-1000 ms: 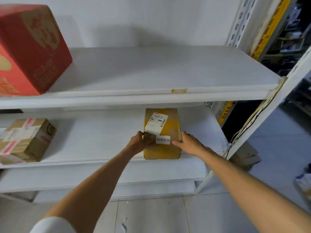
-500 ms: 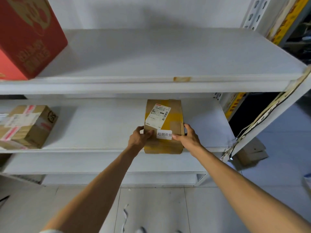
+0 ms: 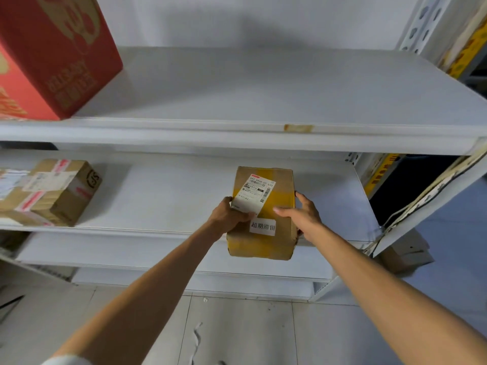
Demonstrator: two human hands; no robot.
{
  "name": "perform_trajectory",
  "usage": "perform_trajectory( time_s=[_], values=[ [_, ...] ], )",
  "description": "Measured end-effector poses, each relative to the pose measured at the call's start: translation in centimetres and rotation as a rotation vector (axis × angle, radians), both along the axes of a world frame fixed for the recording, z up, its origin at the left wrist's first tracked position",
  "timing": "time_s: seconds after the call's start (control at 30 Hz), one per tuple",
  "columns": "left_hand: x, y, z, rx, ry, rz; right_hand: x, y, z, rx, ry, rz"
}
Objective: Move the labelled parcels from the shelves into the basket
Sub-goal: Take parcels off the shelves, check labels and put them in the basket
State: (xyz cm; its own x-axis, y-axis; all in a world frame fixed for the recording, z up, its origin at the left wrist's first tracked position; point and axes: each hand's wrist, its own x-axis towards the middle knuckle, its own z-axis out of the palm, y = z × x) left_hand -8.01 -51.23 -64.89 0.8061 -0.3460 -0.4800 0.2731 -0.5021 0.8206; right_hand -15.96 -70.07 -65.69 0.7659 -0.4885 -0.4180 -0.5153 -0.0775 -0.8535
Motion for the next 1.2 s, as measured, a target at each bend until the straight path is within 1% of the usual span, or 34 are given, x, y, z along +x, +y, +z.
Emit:
perform_trajectory(
  time_s=[0.1, 0.2, 0.3, 0.4, 0.47, 0.6, 0.77, 0.93, 1.07, 1.13, 1.2],
  values=[
    [0.6, -0.4, -0.3, -0.036, 0.050, 0.052, 0.4, -0.7, -0.1, 0.075, -0.005, 0.044],
    [1.4, -0.3, -0.1, -0.139, 0.131, 0.004, 0.4, -0.7, -0.5, 0.104, -0.036, 0.081],
    [1.2, -0.3, -0.3, -0.268, 0.168, -0.012, 0.1, -0.3, -1.1, 0.139, -0.059, 0.065],
    [1.0, -0.2, -0.7, -0.314, 0.166, -0.047, 0.3, 0.2, -1.8, 0.140, -0.098, 0.020],
    [1.1, 0.2, -0.5, -0.314, 0.178, -0.069, 0.4, 0.4, -2.3, 0.124, -0.098, 0.007],
    [1.4, 0.7, -0.3, -0.299, 0.182, -0.129, 0.4, 1.0, -1.7, 0.209, -0.123, -0.046],
    [1.2, 1.2, -0.4, -0.335, 0.232, -0.104, 0.0, 2.4, -1.4, 0.230, -0.114, -0.104],
    [1.8, 2.1, 0.0, -0.375, 0.184, -0.259, -0.5, 3.7, -1.3, 0.214, -0.096, -0.115],
    [4.4, 3.7, -0.2, -0.290, 0.247, -0.352, -2.0, 6.4, -2.0, 0.212, -0.118, -0.219],
    [5.1, 4.2, -0.2, -0.234, 0.258, -0.409, -2.7, 8.3, -2.2, 0.227, -0.164, -0.301],
    [5.1, 4.8, -0.2, -0.226, 0.265, -0.428, -3.4, 10.3, -2.3, 0.217, -0.194, -0.368]
  ],
)
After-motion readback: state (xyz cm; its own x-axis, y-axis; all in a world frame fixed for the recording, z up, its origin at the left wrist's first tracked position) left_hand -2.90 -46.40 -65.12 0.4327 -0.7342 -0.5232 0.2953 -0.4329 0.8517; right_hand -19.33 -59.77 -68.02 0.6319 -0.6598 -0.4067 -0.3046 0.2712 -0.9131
